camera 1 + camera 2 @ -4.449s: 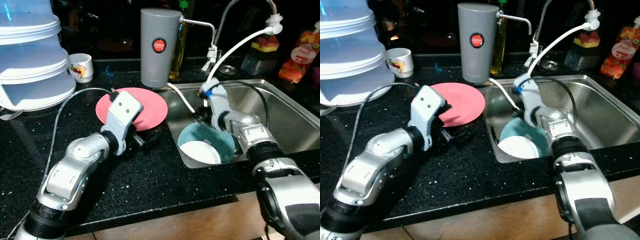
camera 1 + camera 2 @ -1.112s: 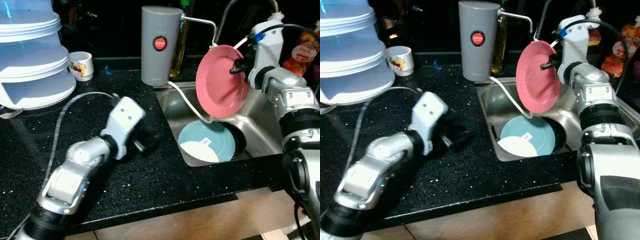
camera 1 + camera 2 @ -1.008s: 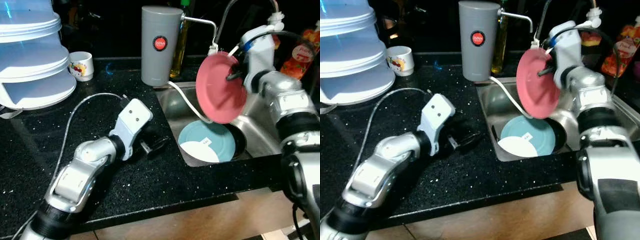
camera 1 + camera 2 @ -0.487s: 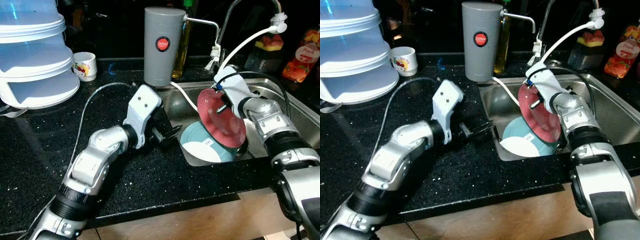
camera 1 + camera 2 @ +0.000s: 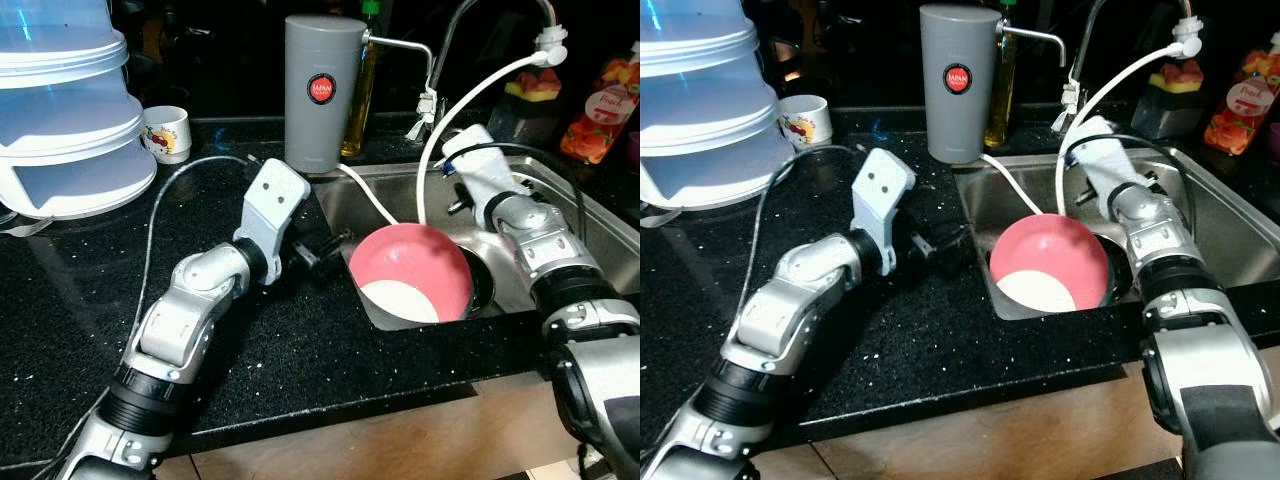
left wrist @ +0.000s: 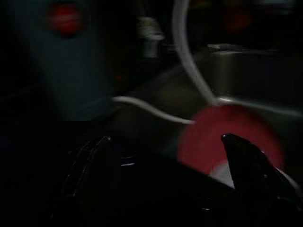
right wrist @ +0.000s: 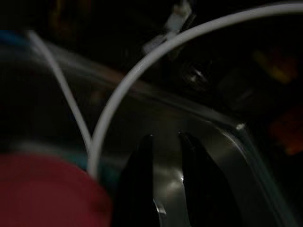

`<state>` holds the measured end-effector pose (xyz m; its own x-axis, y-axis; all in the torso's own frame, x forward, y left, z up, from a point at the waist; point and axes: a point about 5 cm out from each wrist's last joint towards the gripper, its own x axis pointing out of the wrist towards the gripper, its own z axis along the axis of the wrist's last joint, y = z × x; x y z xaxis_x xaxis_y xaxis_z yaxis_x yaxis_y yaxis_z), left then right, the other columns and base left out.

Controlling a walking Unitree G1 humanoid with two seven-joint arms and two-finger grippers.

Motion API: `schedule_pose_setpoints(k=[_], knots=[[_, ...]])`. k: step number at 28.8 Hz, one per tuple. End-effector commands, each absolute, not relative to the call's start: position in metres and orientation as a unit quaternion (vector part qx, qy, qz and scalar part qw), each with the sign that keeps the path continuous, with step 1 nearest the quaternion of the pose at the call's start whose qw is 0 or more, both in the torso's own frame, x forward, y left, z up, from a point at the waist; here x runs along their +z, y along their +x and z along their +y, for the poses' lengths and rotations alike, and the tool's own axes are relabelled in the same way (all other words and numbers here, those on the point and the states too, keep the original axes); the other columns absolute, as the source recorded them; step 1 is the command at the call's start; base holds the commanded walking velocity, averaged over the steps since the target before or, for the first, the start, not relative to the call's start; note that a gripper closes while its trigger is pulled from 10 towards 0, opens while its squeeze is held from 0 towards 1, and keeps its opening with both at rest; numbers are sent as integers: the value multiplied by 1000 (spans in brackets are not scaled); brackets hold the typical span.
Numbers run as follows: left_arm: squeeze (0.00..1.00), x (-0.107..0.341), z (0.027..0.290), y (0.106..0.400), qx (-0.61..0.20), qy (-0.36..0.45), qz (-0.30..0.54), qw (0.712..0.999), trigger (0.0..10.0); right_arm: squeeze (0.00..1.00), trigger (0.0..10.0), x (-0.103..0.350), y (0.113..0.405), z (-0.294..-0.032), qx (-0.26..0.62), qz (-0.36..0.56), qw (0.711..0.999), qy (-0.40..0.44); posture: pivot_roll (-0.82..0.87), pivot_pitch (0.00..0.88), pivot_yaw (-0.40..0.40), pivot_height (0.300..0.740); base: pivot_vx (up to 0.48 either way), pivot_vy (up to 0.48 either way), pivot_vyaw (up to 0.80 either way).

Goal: Kitchen organization

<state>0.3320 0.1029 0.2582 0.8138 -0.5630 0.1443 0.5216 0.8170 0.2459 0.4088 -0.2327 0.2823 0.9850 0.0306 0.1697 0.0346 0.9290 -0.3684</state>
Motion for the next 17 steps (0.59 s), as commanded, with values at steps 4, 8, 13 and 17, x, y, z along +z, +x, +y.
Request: schedule_pose_setpoints(k=[4, 8, 13, 17], knots=[[0, 262, 150, 328, -139, 68, -105, 982, 10000, 0, 10000, 271, 398, -224, 2, -156, 984, 83, 3, 54, -21, 740, 0, 0, 0], [0, 264, 178, 318, -59, 122, -118, 984, 10000, 0, 10000, 252, 386, -193, 43, -172, 980, 90, 9, 62, -13, 740, 0, 0, 0], [0, 262, 184, 311, -34, 92, -115, 988, 10000, 0, 10000, 250, 381, -175, 81, -181, 977, 73, 5, 53, -19, 740, 0, 0, 0], [0, 263, 178, 310, -44, 87, -120, 988, 10000, 0, 10000, 248, 377, -166, 99, -168, 977, 81, 6, 48, -32, 740, 0, 0, 0]])
